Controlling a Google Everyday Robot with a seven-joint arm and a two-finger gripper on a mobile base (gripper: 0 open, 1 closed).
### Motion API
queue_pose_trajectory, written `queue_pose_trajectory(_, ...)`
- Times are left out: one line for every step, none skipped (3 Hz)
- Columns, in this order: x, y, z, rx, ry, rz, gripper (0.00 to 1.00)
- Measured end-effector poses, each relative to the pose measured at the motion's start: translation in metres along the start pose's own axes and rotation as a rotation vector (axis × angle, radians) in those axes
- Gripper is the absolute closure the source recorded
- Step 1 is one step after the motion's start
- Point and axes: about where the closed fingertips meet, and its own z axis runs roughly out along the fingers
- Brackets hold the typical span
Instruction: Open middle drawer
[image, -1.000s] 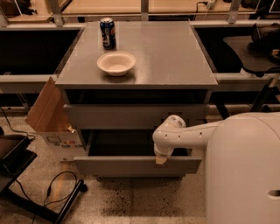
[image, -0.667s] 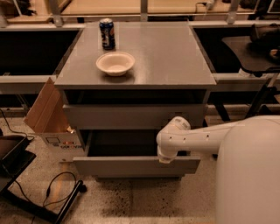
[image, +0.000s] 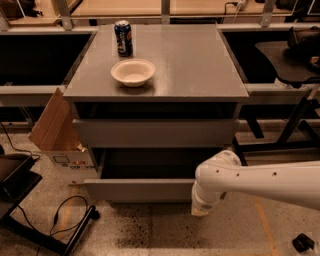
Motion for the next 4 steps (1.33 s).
queue_pose_trajectory(0.001, 0.006, 0.0, -0.015, -0.011, -0.024, 0.82)
queue_pose_trajectory(-0.015, -0.029, -0.001, 0.067, 0.0, -0.06, 0.59)
queue_pose_trajectory(-0.029, -0.081, 0.001, 0.207, 0.045, -0.126, 0.28)
queue_pose_trajectory(-0.024, -0.101, 0.007, 0.275, 0.086, -0.134, 0.05)
